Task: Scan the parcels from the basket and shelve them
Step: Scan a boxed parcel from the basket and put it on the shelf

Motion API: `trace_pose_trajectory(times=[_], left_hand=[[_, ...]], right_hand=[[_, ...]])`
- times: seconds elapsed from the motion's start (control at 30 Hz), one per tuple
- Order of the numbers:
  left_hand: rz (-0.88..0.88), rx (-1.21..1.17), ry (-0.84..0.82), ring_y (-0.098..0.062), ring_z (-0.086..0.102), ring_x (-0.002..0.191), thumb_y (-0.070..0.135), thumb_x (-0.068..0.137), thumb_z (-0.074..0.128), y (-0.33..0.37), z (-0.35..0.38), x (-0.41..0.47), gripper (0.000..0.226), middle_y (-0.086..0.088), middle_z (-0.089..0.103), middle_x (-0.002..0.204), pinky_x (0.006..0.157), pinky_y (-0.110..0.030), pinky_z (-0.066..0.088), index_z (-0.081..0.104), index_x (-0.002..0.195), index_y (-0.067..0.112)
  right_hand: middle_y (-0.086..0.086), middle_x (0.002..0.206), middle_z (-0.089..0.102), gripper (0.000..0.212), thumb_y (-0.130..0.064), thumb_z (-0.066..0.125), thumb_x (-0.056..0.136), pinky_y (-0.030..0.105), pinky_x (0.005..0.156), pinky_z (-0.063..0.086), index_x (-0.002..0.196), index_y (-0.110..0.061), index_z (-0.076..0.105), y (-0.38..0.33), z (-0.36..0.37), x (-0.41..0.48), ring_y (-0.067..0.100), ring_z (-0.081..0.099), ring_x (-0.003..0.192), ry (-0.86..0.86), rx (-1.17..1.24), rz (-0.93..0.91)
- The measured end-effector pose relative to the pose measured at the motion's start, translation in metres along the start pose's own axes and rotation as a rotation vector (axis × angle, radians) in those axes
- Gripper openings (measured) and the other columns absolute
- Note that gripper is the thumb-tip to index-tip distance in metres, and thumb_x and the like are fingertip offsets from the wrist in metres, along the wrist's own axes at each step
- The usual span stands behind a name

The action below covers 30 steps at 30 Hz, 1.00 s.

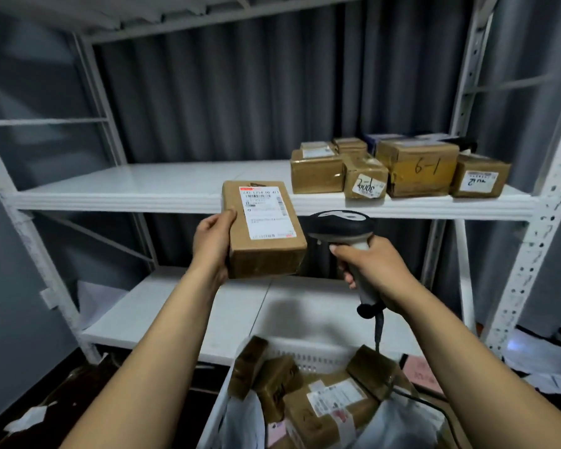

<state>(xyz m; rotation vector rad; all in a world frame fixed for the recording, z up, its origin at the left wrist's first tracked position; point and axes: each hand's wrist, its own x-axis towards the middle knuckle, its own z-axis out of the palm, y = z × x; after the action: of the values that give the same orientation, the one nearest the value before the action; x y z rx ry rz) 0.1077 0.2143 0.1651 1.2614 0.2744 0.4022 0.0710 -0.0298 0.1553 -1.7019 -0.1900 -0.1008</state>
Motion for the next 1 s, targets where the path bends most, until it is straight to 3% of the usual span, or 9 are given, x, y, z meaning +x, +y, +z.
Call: trace_pose_trajectory(times=[0.17, 0.27, 0.4, 0.53, 0.6, 0.67, 0.73, 0.87, 1.0], left_hand=[[0.013, 0.007, 0.072, -0.027, 0.070, 0.091, 0.033, 0.081, 0.066, 0.039, 0.033, 0.043, 0.023, -0.008, 0.073, 0.097, 0.087, -0.046, 0.057, 0.066, 0.092, 0.013], [-0.026, 0.014, 0.114, -0.024, 0.070, 0.083, 0.035, 0.082, 0.067, 0.049, 0.048, 0.066, 0.028, -0.005, 0.072, 0.091, 0.084, -0.039, 0.058, 0.066, 0.095, 0.010], [-0.109, -0.077, 0.080, -0.022, 0.069, 0.070, 0.029, 0.084, 0.069, 0.054, 0.066, 0.094, 0.023, -0.005, 0.072, 0.085, 0.069, -0.035, 0.058, 0.065, 0.095, 0.010], [-0.076, -0.051, 0.098, -0.025, 0.068, 0.079, 0.039, 0.087, 0.062, 0.057, 0.077, 0.124, 0.029, -0.005, 0.071, 0.089, 0.082, -0.039, 0.057, 0.066, 0.092, 0.010], [0.066, 0.104, 0.127, -0.022, 0.063, 0.082, 0.050, 0.093, 0.051, 0.055, 0.081, 0.130, 0.041, -0.005, 0.069, 0.094, 0.078, -0.033, 0.052, 0.061, 0.083, 0.011], [0.304, 0.283, 0.110, -0.014, 0.058, 0.088, 0.052, 0.096, 0.045, 0.050, 0.080, 0.128, 0.044, -0.003, 0.066, 0.109, 0.077, -0.028, 0.044, 0.063, 0.098, 0.012], [0.507, 0.474, -0.035, -0.009, 0.053, 0.105, 0.049, 0.093, 0.054, 0.044, 0.071, 0.124, 0.045, 0.004, 0.060, 0.125, 0.090, -0.024, 0.041, 0.059, 0.127, 0.019], [0.866, 1.177, -0.247, -0.020, 0.040, 0.132, 0.054, 0.075, 0.073, 0.033, 0.043, 0.140, 0.069, 0.000, 0.048, 0.143, 0.112, -0.036, 0.033, 0.055, 0.135, 0.026], [1.068, 1.318, -0.204, -0.023, 0.041, 0.130, 0.047, 0.078, 0.073, 0.031, 0.030, 0.146, 0.063, -0.001, 0.052, 0.140, 0.107, -0.036, 0.035, 0.056, 0.134, 0.026]], right_hand=[[0.007, 0.056, 0.053, 0.018, -0.014, 0.067, 0.089, 0.024, 0.042, 0.040, 0.076, -0.006, 0.057, -0.025, 0.000, 0.041, 0.017, 0.046, 0.042, 0.062, 0.055, -0.010], [0.007, 0.057, 0.053, 0.016, -0.016, 0.067, 0.089, 0.023, 0.042, 0.040, 0.082, -0.006, 0.056, -0.035, -0.001, 0.063, 0.017, 0.046, 0.042, 0.095, 0.092, -0.011], [0.007, 0.056, 0.053, 0.018, -0.016, 0.066, 0.089, 0.024, 0.042, 0.042, 0.075, -0.007, 0.058, -0.042, -0.003, 0.090, 0.016, 0.048, 0.041, 0.128, 0.063, -0.032], [0.007, 0.052, 0.054, 0.020, -0.017, 0.066, 0.089, 0.024, 0.042, 0.043, 0.074, -0.005, 0.059, -0.042, -0.003, 0.108, 0.017, 0.049, 0.040, 0.143, 0.024, -0.027], [0.006, 0.053, 0.054, 0.020, -0.017, 0.067, 0.089, 0.024, 0.042, 0.043, 0.075, -0.004, 0.059, -0.040, -0.004, 0.114, 0.017, 0.048, 0.041, 0.149, 0.022, -0.023], [0.006, 0.054, 0.054, 0.019, -0.018, 0.067, 0.089, 0.025, 0.043, 0.043, 0.078, -0.004, 0.060, -0.037, -0.004, 0.118, 0.016, 0.049, 0.041, 0.152, 0.018, -0.024], [0.007, 0.056, 0.056, 0.018, -0.018, 0.067, 0.089, 0.025, 0.043, 0.044, 0.080, -0.004, 0.061, -0.034, -0.005, 0.121, 0.016, 0.050, 0.043, 0.154, 0.004, -0.021], [0.008, 0.059, 0.056, 0.019, -0.019, 0.067, 0.090, 0.025, 0.043, 0.045, 0.082, -0.002, 0.061, -0.033, -0.005, 0.122, 0.016, 0.050, 0.043, 0.144, -0.024, -0.032], [0.007, 0.058, 0.056, 0.018, -0.018, 0.067, 0.090, 0.026, 0.043, 0.045, 0.082, -0.004, 0.060, -0.032, -0.002, 0.123, 0.016, 0.051, 0.043, 0.129, -0.060, -0.044]])
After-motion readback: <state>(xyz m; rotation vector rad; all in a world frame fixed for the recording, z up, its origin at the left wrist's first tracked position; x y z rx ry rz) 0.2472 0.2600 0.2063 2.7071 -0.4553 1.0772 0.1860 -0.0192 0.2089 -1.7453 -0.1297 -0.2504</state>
